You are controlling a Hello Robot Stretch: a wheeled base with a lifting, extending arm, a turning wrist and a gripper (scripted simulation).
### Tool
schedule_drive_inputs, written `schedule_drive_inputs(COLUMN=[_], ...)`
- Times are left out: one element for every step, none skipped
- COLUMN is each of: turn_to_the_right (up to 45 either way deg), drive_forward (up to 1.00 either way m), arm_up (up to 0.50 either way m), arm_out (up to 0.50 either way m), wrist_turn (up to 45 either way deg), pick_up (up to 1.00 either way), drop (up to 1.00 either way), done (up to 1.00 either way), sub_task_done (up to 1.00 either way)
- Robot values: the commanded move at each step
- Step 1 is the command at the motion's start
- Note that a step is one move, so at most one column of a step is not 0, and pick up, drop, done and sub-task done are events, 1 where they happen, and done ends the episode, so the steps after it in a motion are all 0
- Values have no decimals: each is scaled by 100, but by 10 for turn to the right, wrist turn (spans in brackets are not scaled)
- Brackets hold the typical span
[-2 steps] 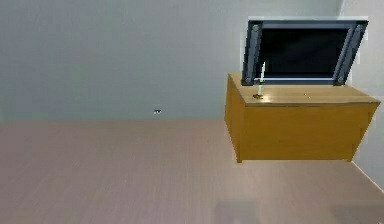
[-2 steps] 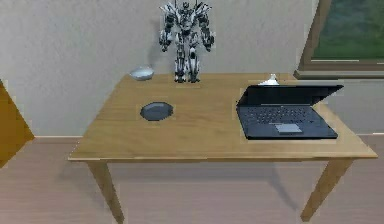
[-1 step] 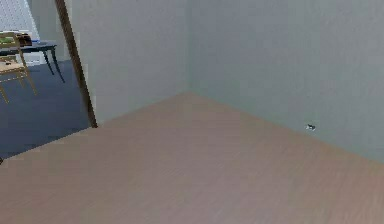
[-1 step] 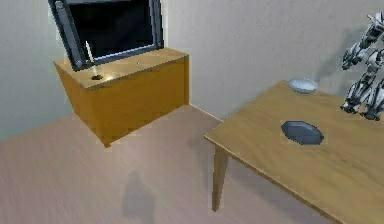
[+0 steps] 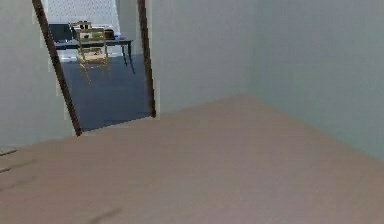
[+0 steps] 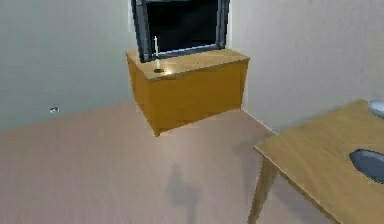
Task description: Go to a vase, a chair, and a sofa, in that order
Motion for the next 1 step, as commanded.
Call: schedule_drive_inputs(turn_to_the_right=[0], drive_forward=[50], arm_up=[0], arm_out=[0], wrist_turn=[0], pick_up=[0], drop=[0], done=[0], sub_task_done=[0])
